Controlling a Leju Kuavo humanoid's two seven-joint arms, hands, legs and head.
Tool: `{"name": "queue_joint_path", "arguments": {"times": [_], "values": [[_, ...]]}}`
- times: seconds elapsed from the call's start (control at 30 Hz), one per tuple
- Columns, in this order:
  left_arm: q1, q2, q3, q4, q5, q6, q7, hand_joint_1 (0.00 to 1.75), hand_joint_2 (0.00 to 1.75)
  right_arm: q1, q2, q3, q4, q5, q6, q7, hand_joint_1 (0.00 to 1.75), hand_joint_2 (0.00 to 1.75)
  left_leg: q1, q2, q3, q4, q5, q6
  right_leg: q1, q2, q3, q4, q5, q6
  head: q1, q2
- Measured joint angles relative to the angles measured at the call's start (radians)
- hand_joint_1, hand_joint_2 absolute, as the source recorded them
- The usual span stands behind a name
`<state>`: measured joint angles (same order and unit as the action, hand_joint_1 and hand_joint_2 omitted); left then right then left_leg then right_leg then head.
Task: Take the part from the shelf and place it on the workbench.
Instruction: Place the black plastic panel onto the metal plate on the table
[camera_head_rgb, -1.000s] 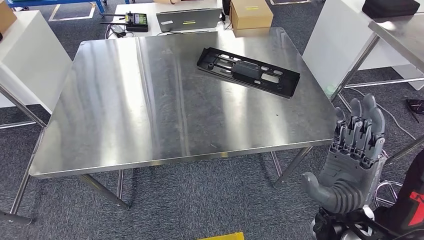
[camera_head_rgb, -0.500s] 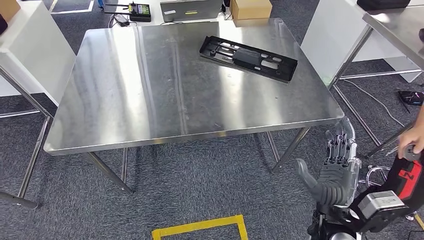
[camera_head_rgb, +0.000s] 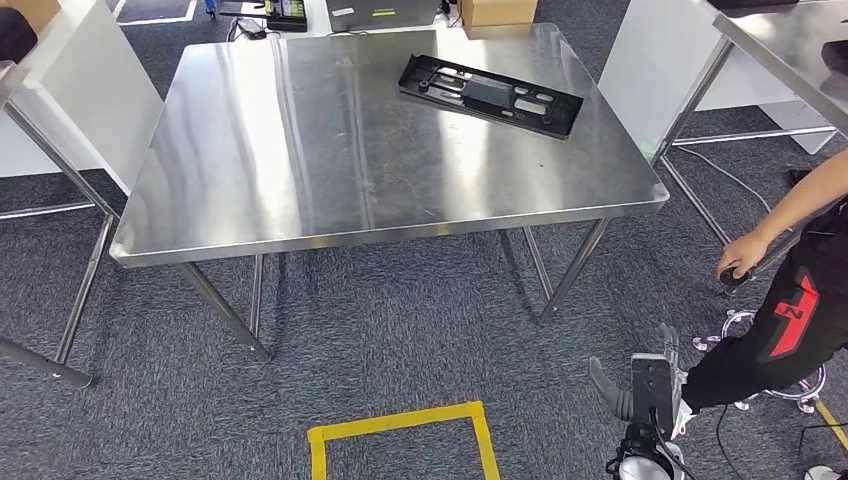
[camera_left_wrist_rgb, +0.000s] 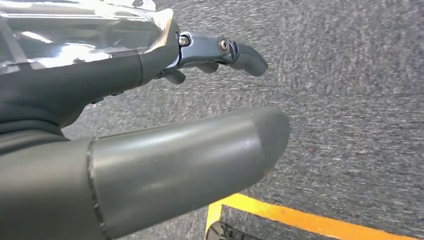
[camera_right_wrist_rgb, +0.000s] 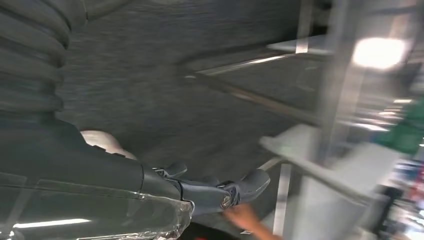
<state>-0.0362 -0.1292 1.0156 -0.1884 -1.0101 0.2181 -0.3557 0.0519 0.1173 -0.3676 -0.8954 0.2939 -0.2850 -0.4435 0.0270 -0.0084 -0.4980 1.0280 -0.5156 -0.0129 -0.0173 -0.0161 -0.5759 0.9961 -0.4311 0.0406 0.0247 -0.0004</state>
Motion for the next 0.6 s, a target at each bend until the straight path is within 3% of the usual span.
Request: {"name": "queue_joint_path", "arguments": {"times": [0.07,0.13,0.2,0.27,0.3,0.33,0.37,0.4,0.47,0.5,0.53,0.6], "values": [[-0.002,0.001,0.0,0.0,-0.008,0.0,0.004,0.0,0.0,-0.036,-0.018,-0.032,0.135,0.022,0.005,0.049,0.0,1.75,-0.008,-0.001,-0.005,-0.021,-0.003,0.019,0.003,-0.001,-0.013,0.0,0.017,0.019,0.001,0.0],[-0.003,0.002,0.0,0.0,-0.014,-0.001,0.009,0.0,0.0,-0.057,-0.043,-0.06,0.272,0.041,0.004,0.105,0.0,1.75,-0.012,0.003,-0.026,-0.025,0.017,0.046,-0.001,0.002,-0.028,0.015,0.003,0.026,0.002,0.0],[-0.006,0.004,0.0,0.0,-0.018,-0.002,0.011,0.0,0.0,-0.065,-0.063,-0.08,0.384,0.057,-0.003,0.173,0.0,1.75,-0.013,0.005,-0.052,-0.028,0.039,0.066,-0.004,0.007,-0.059,0.095,-0.074,0.013,0.004,0.0],[-0.007,0.008,0.0,0.0,-0.023,-0.003,0.011,0.0,0.0,-0.068,-0.075,-0.09,0.473,0.077,-0.01,0.257,0.0,1.75,-0.017,0.006,-0.08,-0.026,0.062,0.072,-0.003,0.011,-0.091,0.224,-0.155,0.005,0.006,0.0],[-0.008,0.009,0.0,0.0,-0.025,-0.004,0.01,0.0,0.0,-0.068,-0.079,-0.093,0.511,0.089,-0.013,0.299,0.0,1.75,-0.02,0.007,-0.095,-0.026,0.074,0.072,-0.003,0.012,-0.093,0.271,-0.171,0.009,0.006,0.0],[-0.008,0.01,0.0,0.0,-0.027,-0.004,0.009,0.0,0.0,-0.068,-0.081,-0.093,0.541,0.099,-0.015,0.333,0.0,1.75,-0.021,0.007,-0.109,-0.025,0.086,0.071,-0.002,0.013,-0.079,0.287,-0.167,0.018,0.006,0.0],[-0.008,0.01,0.0,0.0,-0.028,-0.006,0.008,0.0,0.0,-0.067,-0.083,-0.094,0.565,0.106,-0.017,0.357,0.0,1.75,-0.023,0.008,-0.123,-0.024,0.097,0.069,-0.002,0.013,-0.048,0.264,-0.148,0.028,0.006,0.0],[-0.009,0.01,0.0,0.0,-0.028,-0.007,0.007,0.0,0.0,-0.068,-0.084,-0.094,0.584,0.111,-0.019,0.371,0.0,1.75,-0.023,0.009,-0.136,-0.023,0.108,0.066,-0.003,0.013,0.0,0.206,-0.126,0.036,0.006,0.0],[-0.01,0.011,0.0,0.0,-0.029,-0.01,0.006,0.0,0.0,-0.072,-0.086,-0.094,0.612,0.117,-0.021,0.383,0.0,1.75,-0.025,0.011,-0.154,-0.022,0.127,0.056,0.002,0.014,0.108,0.047,-0.115,0.034,0.005,0.0],[-0.011,0.011,0.0,0.0,-0.029,-0.01,0.005,0.0,0.0,-0.074,-0.087,-0.093,0.624,0.118,-0.022,0.387,0.0,1.75,-0.026,0.012,-0.158,-0.024,0.138,0.051,0.005,0.015,0.14,-0.01,-0.119,0.027,0.005,0.0],[-0.012,0.012,0.0,0.0,-0.029,-0.01,0.005,0.0,0.0,-0.076,-0.087,-0.093,0.635,0.119,-0.022,0.39,0.0,1.75,-0.026,0.013,-0.161,-0.026,0.149,0.046,0.01,0.016,0.154,-0.04,-0.126,0.02,0.005,0.0],[-0.011,0.014,0.0,0.001,-0.029,-0.01,0.004,0.0,0.0,-0.077,-0.088,-0.093,0.653,0.12,-0.024,0.398,0.0,1.75,-0.025,0.011,-0.165,-0.031,0.162,0.035,0.008,0.016,0.141,-0.044,-0.116,0.005,0.005,0.0]]}}
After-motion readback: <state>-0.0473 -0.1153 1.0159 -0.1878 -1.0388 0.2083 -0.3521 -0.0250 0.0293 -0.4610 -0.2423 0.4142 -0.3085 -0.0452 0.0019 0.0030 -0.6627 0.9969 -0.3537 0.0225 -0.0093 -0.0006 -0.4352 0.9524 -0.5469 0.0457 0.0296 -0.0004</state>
